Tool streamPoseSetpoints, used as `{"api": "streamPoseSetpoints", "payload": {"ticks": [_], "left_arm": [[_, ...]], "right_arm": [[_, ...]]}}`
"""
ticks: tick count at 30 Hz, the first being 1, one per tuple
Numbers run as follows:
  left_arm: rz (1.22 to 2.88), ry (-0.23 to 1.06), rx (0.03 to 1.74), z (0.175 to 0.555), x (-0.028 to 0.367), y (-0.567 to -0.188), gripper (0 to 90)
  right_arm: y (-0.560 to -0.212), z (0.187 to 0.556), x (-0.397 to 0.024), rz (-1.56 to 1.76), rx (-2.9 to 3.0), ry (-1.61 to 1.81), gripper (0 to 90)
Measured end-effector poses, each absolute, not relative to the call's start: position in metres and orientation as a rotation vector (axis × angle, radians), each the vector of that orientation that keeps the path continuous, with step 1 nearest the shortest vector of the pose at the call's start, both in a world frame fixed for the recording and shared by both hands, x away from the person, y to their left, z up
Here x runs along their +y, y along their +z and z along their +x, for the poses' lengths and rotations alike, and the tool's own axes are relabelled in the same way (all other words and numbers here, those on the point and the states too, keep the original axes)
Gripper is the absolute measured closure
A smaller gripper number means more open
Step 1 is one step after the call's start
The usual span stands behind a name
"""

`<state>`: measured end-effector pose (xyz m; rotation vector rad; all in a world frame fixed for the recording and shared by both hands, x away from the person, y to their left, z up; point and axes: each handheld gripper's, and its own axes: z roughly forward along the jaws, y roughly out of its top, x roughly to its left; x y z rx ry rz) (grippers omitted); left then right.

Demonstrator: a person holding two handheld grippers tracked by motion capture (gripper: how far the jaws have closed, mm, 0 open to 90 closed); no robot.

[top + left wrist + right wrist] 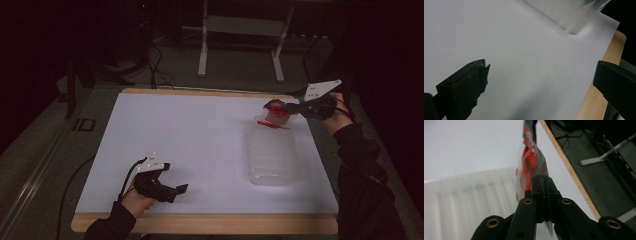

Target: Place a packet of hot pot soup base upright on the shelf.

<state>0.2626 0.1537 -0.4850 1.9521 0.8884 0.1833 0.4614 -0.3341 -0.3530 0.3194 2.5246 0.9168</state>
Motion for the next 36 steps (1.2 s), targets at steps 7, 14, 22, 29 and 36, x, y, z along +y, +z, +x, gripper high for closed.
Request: {"api": "streamPoseSetpoints", "payload": {"ticks": [7,14,22,29,36], "left_arm": [[1.956,0.17,0.899,0.265,0.155,-0.49,0.0],[1.96,0.164,0.907,0.266,0.157,-0.492,0.0],[1.949,0.162,0.914,0.267,0.16,-0.492,0.0],[1.947,0.159,0.917,0.267,0.16,-0.493,0.0],[1.95,0.151,0.922,0.268,0.16,-0.495,0.0]], "right_arm": [[-0.37,0.473,-0.33,0.326,2.538,0.948,90.0],[-0.385,0.481,-0.321,0.334,2.631,0.957,90.0],[-0.398,0.487,-0.319,0.368,2.681,0.921,90.0],[-0.407,0.492,-0.317,0.388,2.704,0.919,90.0],[-0.416,0.499,-0.324,0.46,2.69,0.941,89.9]]}}
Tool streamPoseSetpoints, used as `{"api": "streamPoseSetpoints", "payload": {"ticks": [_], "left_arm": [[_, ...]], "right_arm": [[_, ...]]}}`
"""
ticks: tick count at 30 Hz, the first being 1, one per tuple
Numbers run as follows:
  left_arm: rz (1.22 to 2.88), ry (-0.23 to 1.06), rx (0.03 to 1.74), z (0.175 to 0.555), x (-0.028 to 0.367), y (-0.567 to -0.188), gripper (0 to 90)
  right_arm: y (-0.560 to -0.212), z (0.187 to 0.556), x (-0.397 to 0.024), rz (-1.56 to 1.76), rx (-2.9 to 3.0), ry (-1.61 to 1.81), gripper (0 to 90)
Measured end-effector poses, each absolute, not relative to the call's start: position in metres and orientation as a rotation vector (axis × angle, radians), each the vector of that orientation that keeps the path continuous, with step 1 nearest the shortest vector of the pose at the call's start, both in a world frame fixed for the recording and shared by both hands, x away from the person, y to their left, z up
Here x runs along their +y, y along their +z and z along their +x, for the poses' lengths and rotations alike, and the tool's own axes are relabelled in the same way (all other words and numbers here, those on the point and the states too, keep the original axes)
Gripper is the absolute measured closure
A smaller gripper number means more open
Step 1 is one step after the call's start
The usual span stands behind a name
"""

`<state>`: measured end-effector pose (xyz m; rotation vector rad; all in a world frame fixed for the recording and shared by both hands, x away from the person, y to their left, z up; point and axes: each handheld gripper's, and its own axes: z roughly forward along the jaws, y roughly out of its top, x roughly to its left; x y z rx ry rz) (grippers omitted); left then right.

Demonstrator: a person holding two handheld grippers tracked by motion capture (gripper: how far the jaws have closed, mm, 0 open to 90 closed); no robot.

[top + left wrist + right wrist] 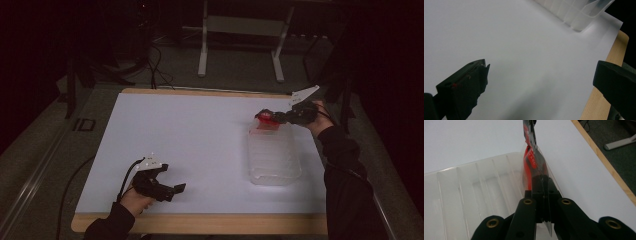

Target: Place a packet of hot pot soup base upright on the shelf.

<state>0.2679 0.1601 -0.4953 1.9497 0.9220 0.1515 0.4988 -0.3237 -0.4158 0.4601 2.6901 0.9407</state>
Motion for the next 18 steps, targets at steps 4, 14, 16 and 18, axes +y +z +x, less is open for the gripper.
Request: {"api": "streamPoseSetpoints", "payload": {"ticks": [4,14,16,18], "left_arm": [[1.954,0.151,0.924,0.267,0.16,-0.496,0.0],[1.946,0.152,0.927,0.267,0.161,-0.495,0.0],[1.946,0.153,0.927,0.267,0.161,-0.495,0.0],[1.945,0.154,0.926,0.267,0.162,-0.495,0.0]], "right_arm": [[-0.417,0.501,-0.324,0.476,2.663,0.931,89.8],[-0.411,0.501,-0.323,0.56,2.589,0.916,64.7],[-0.406,0.501,-0.323,0.591,2.541,0.925,54.9],[-0.402,0.499,-0.324,0.609,2.493,0.919,44.3]]}}
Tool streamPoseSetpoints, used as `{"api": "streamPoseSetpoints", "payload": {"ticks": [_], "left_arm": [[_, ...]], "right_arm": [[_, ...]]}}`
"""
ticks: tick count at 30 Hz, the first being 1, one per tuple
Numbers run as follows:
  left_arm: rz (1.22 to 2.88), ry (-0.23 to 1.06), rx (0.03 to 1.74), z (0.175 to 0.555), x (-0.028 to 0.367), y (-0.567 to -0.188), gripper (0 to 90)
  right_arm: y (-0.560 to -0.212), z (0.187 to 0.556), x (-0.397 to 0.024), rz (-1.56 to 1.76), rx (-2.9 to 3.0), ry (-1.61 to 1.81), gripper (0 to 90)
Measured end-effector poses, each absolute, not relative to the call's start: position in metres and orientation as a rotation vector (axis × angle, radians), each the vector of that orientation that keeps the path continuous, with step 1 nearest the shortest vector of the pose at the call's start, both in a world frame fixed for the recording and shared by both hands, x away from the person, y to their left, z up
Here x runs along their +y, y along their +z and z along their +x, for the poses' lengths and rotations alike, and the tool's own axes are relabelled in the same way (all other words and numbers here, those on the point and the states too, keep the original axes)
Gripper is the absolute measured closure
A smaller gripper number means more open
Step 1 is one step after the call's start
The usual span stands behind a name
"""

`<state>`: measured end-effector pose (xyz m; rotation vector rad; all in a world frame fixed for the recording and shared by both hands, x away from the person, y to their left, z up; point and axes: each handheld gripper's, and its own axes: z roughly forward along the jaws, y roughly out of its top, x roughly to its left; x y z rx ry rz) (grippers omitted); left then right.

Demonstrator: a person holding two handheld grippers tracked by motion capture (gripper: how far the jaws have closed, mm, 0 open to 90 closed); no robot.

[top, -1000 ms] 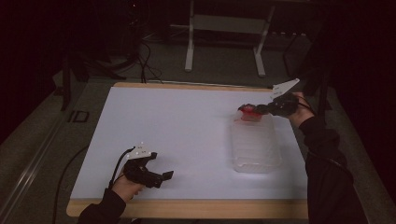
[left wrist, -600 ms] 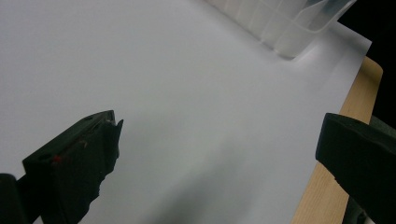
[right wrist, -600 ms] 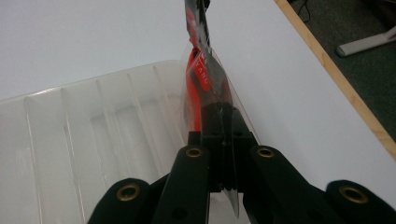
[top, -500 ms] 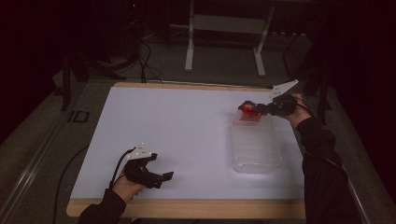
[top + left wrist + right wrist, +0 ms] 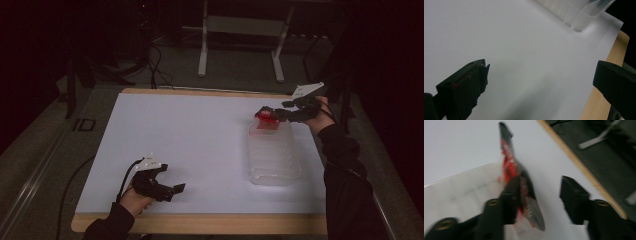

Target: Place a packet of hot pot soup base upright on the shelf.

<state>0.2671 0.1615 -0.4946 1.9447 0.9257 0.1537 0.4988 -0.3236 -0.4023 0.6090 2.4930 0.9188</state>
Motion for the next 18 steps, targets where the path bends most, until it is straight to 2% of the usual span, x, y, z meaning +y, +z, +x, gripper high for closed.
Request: {"api": "streamPoseSetpoints", "payload": {"ticks": [2,4,5,6,7,10,13,18], "left_arm": [[1.946,0.157,0.924,0.267,0.161,-0.494,0.0],[1.943,0.158,0.925,0.267,0.162,-0.494,0.0],[1.943,0.158,0.925,0.267,0.162,-0.494,0.0],[1.946,0.155,0.929,0.267,0.162,-0.494,0.0],[1.946,0.154,0.929,0.267,0.162,-0.494,0.0],[1.948,0.156,0.928,0.267,0.162,-0.494,0.0],[1.947,0.159,0.924,0.266,0.161,-0.493,0.0],[1.945,0.164,0.921,0.265,0.162,-0.492,0.0]], "right_arm": [[-0.398,0.497,-0.324,0.65,2.465,0.937,39.6],[-0.393,0.494,-0.323,0.674,2.434,0.952,30.8],[-0.393,0.494,-0.323,0.674,2.434,0.952,30.8],[-0.387,0.491,-0.321,0.728,2.414,1.016,23.9],[-0.386,0.489,-0.32,0.729,2.409,1.028,20.9],[-0.381,0.484,-0.317,0.773,2.375,1.072,14.5],[-0.377,0.478,-0.314,0.786,2.357,1.119,10.2],[-0.371,0.468,-0.309,0.777,2.364,1.166,10.2]]}}
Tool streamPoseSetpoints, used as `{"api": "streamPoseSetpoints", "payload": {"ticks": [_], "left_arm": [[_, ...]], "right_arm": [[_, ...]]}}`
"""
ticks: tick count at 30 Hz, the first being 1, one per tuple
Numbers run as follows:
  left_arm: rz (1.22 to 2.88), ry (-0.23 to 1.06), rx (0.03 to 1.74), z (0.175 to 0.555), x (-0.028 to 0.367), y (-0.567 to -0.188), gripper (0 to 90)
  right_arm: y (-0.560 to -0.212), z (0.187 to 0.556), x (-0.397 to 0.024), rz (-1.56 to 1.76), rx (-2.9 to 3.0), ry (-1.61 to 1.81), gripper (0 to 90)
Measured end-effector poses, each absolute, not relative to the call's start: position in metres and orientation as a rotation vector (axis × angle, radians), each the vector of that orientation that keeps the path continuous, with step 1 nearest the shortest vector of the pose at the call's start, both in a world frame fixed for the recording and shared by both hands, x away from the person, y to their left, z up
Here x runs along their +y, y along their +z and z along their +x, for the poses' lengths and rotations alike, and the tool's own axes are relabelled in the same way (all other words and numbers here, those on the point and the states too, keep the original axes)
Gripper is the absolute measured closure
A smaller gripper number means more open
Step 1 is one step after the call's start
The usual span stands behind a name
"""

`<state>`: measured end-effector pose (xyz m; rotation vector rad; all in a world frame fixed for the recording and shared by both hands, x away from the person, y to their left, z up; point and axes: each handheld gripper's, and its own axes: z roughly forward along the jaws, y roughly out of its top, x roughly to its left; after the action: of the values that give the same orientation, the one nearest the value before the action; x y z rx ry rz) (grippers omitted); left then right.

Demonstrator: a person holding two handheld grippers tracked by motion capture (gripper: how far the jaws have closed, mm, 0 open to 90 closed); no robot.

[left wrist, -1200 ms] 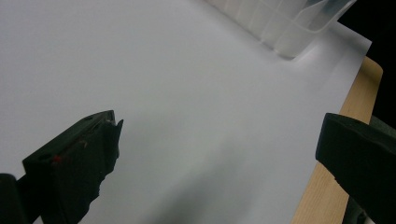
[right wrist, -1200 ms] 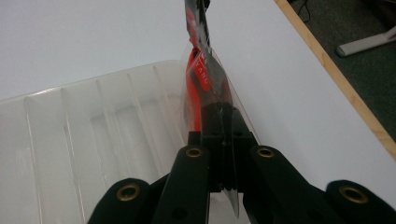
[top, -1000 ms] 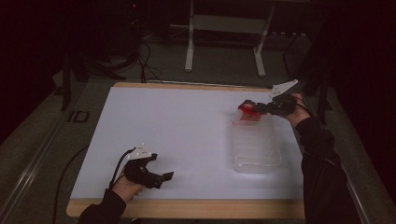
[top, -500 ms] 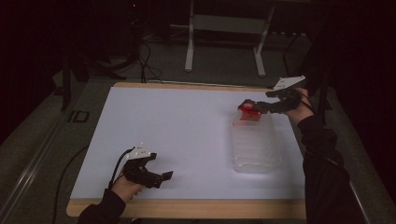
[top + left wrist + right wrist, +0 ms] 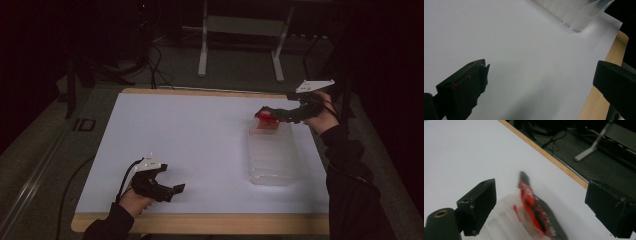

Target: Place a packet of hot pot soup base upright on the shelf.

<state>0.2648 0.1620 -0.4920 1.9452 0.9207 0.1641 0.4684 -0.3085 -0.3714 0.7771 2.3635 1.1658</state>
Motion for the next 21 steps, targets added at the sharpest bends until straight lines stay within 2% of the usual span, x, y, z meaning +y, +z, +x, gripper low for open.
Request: {"api": "streamPoseSetpoints", "payload": {"ticks": [10,21], "left_arm": [[1.947,0.169,0.912,0.264,0.162,-0.491,0.0],[1.948,0.173,0.908,0.263,0.161,-0.49,0.0]], "right_arm": [[-0.36,0.442,-0.292,0.748,2.398,1.234,10.2],[-0.365,0.411,-0.267,0.652,2.467,1.347,10.2]]}}
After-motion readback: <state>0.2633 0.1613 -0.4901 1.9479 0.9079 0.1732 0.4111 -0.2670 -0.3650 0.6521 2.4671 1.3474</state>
